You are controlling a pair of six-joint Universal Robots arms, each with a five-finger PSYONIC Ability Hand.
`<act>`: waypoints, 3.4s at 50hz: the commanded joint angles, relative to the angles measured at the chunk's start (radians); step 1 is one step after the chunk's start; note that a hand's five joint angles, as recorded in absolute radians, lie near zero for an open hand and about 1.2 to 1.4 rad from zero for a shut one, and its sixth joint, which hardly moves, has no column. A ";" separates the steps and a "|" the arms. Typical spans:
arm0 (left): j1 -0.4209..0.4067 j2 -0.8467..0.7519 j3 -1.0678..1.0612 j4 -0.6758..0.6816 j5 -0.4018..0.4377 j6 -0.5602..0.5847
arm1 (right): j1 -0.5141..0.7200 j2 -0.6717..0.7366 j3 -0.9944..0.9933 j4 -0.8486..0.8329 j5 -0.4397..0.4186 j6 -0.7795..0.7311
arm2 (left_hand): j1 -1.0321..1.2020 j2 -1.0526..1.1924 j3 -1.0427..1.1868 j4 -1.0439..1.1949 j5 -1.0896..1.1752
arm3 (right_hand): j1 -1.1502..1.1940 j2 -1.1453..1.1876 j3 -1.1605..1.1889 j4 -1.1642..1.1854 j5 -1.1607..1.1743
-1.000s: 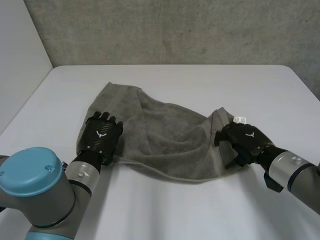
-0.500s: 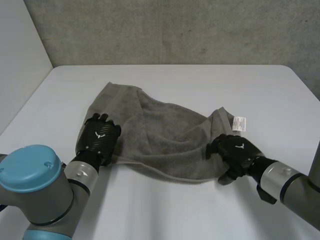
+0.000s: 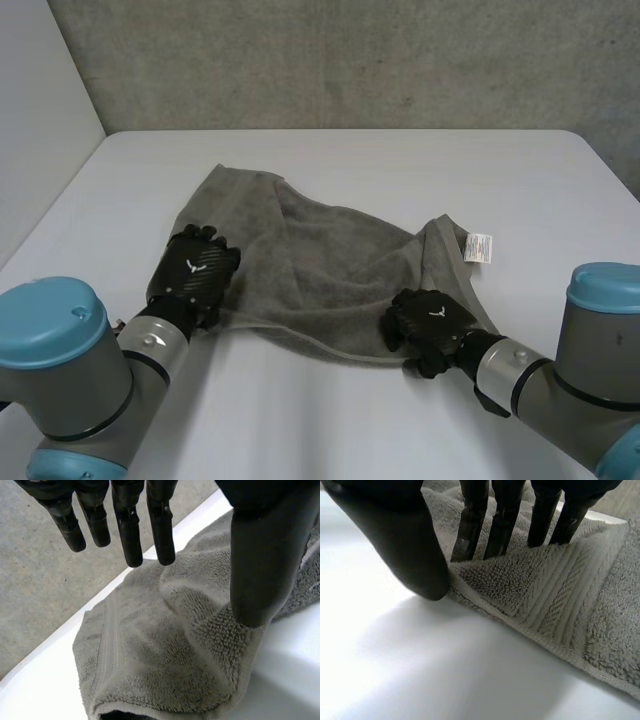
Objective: Fold the towel.
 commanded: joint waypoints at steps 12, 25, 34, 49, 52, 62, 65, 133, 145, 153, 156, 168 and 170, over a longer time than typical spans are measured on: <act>-0.010 0.075 -0.024 -0.044 0.051 -0.088 | -0.029 -0.072 -0.016 -0.090 0.082 0.029 | -0.343 -0.340 -0.052 -0.059 -0.306 | 0.350 0.366 -0.044 -0.076 0.360; -0.024 0.072 -0.039 -0.108 0.211 -0.091 | -0.056 -0.081 -0.016 -0.118 0.128 0.175 | -0.337 -0.334 -0.052 -0.059 -0.300 | 0.350 0.366 -0.044 -0.076 0.360; -0.015 0.020 -0.016 -0.098 0.175 -0.083 | -0.061 -0.090 -0.016 -0.113 0.123 0.193 | -0.320 -0.317 -0.052 -0.059 -0.283 | 0.350 0.366 -0.044 -0.076 0.360; 0.097 -0.117 0.088 -0.055 0.046 -0.054 | -0.067 -0.093 -0.022 -0.104 0.116 0.226 | -0.109 -0.106 -0.052 -0.059 -0.072 | 0.350 0.366 -0.044 -0.076 0.360; 0.116 -0.119 0.099 -0.047 0.028 -0.046 | -0.070 -0.095 -0.022 -0.104 0.117 0.226 | 0.008 0.011 -0.052 -0.059 0.046 | 0.350 0.366 -0.044 -0.076 0.360; 0.145 -0.134 0.114 -0.028 0.014 -0.043 | -0.113 -0.116 -0.022 -0.102 0.117 0.229 | 0.147 0.150 -0.052 -0.059 0.184 | 0.350 0.366 -0.044 -0.076 0.360; 0.159 -0.134 0.116 -0.028 0.014 -0.043 | -0.127 -0.123 -0.023 -0.102 0.119 0.229 | 0.159 0.162 -0.052 -0.059 0.196 | 0.350 0.366 -0.044 -0.076 0.360; 0.295 0.070 0.107 -0.128 0.114 -0.174 | -0.187 0.052 -0.157 0.007 0.074 -0.008 | 0.857 0.860 -0.052 -0.059 0.894 | -0.107 -0.091 -0.044 -0.076 -0.097; 0.324 0.072 0.130 -0.162 0.115 -0.246 | -0.185 0.061 -0.158 -0.010 0.073 -0.014 | 0.857 0.860 -0.052 -0.059 0.894 | -0.289 -0.273 -0.044 -0.076 -0.279; 0.327 0.072 0.134 -0.165 0.115 -0.249 | -0.182 0.071 -0.161 -0.009 0.071 -0.015 | 0.857 0.860 -0.052 -0.059 0.894 | -0.280 -0.264 -0.044 -0.076 -0.270; 0.330 0.072 0.134 -0.165 0.115 -0.249 | -0.180 0.077 -0.161 -0.009 0.059 -0.017 | 0.857 0.860 -0.052 -0.059 0.894 | -0.140 -0.125 -0.044 -0.076 -0.130; 0.327 0.082 0.122 -0.167 0.115 -0.250 | -0.194 -0.146 -0.125 -0.021 0.025 0.003 | 0.857 0.860 -0.052 -0.059 0.894 | 0.350 0.366 -0.044 -0.076 0.360; 0.321 0.081 0.122 -0.167 0.115 -0.250 | -0.202 -0.167 -0.122 -0.032 0.024 0.005 | 0.857 0.860 -0.052 -0.059 0.894 | 0.350 0.366 -0.044 -0.076 0.360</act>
